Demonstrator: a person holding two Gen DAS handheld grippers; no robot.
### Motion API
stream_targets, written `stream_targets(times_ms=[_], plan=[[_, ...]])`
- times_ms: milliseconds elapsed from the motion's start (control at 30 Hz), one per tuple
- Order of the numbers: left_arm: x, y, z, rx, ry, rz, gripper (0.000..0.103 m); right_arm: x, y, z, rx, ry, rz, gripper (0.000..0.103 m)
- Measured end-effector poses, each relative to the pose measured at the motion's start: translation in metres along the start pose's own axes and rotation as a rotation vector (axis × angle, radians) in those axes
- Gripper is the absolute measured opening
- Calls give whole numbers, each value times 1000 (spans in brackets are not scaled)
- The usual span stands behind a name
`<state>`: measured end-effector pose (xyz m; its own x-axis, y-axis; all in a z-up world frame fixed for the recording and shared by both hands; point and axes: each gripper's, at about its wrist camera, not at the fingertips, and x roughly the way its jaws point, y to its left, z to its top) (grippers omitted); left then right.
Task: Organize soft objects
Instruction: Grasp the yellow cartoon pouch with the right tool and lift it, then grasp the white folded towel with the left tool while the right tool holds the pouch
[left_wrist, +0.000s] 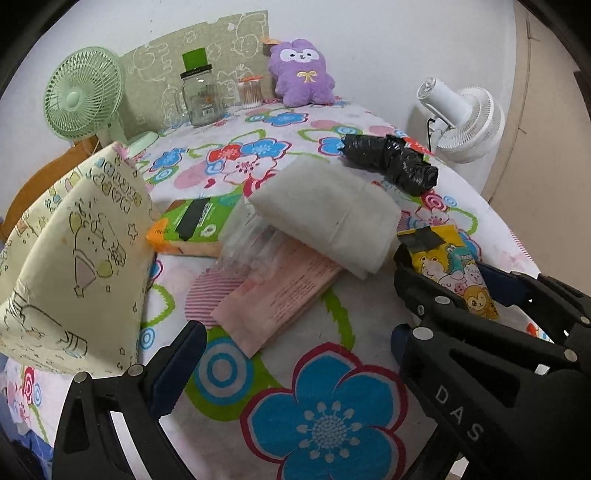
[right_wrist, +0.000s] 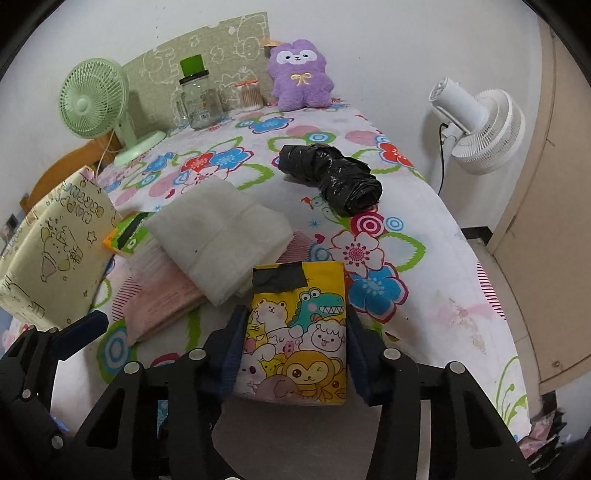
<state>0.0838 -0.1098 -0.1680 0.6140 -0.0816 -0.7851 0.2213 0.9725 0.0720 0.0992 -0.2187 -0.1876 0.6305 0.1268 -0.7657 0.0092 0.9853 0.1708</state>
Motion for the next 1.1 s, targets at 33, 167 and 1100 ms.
stream_targets(times_ms=[33,167,1100], plan=[[-1,-1,2,2,-2,-2,100,0,-1,2,0,-1,5,51],[-3,-3,9,3,-9,-1,100,-8,-3,8,6,-22,13,50],[27,-22,76,75,-72,57,101,4,-30,59,84,-74,31,50]])
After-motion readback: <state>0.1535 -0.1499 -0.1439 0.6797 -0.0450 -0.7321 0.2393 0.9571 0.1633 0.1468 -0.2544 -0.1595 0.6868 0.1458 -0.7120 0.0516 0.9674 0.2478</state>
